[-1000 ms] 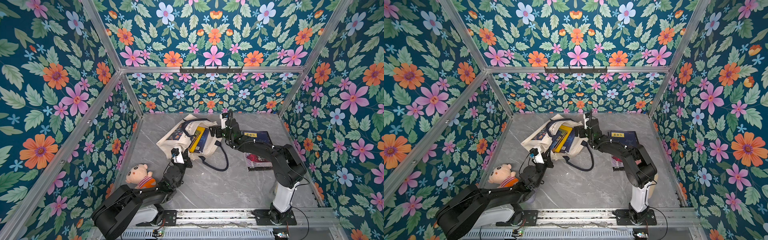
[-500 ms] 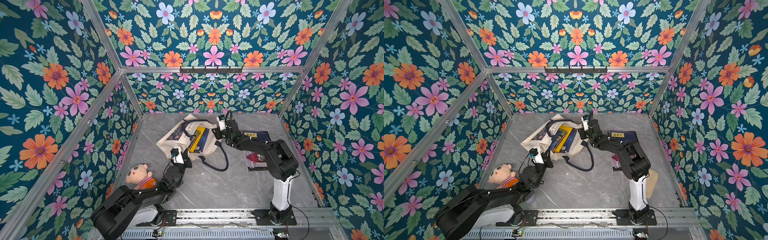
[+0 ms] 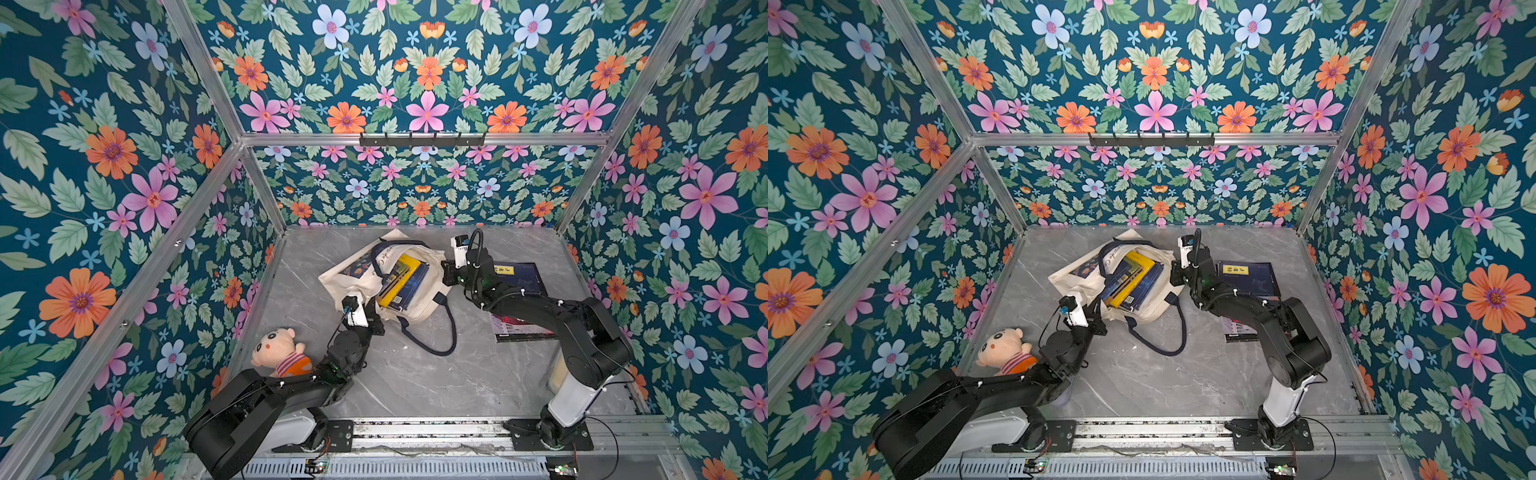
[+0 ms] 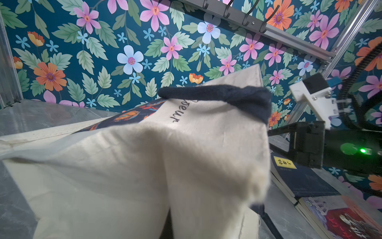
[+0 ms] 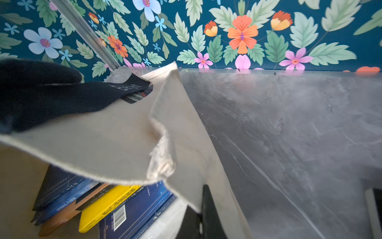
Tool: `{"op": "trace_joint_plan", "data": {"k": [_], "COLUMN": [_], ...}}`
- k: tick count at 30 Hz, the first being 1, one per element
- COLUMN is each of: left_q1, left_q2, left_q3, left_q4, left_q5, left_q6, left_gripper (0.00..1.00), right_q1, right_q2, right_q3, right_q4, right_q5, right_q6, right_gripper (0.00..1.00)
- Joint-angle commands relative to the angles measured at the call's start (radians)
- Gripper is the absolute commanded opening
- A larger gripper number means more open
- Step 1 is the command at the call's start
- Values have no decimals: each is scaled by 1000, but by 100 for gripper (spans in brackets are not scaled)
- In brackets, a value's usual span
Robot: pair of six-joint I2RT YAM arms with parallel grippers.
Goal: Take out the books from the canvas bag
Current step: Adjust the canvas bag at the center of the board.
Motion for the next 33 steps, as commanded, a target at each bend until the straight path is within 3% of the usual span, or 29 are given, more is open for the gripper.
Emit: {"op": "trace_joint_plan", "data": {"k": [1, 10, 17, 21, 23, 25, 29, 31, 33], "left_q1": [1, 2, 1, 1, 1, 1, 2, 1, 1], "left_q2": [6, 13, 36, 31, 38, 48, 53, 45, 37], "left_q3": [11, 32, 47, 49, 51, 52, 52, 48, 45], "left_q4": [48, 4, -8, -14, -12, -5, 8, 13, 14], "left_q5": [7, -14, -3, 13, 23, 37, 73, 84, 87], "left_q6": [11, 3, -11, -13, -14, -16, -19, -19, -23], "left_gripper": [0, 0, 0, 0, 0, 0, 0, 0, 0], "right_q1": [2, 2, 4, 30, 100, 177, 287, 313, 341], "right_q2": [-50, -366, -456, -511, -544, -571, -597, -578, -540], "right_q3": [-54, -329, -348, -339, -327, -321, -307, -292, -275], "right_q4": [46, 19, -120, -211, -273, -308, -337, -368, -381], "right_q5": [36, 128, 107, 92, 189, 288, 383, 381, 365], "right_q6": [33, 154, 225, 299, 329, 367, 445, 525, 602], "right_gripper": [0, 0, 1, 34, 53, 65, 82, 97, 97]}}
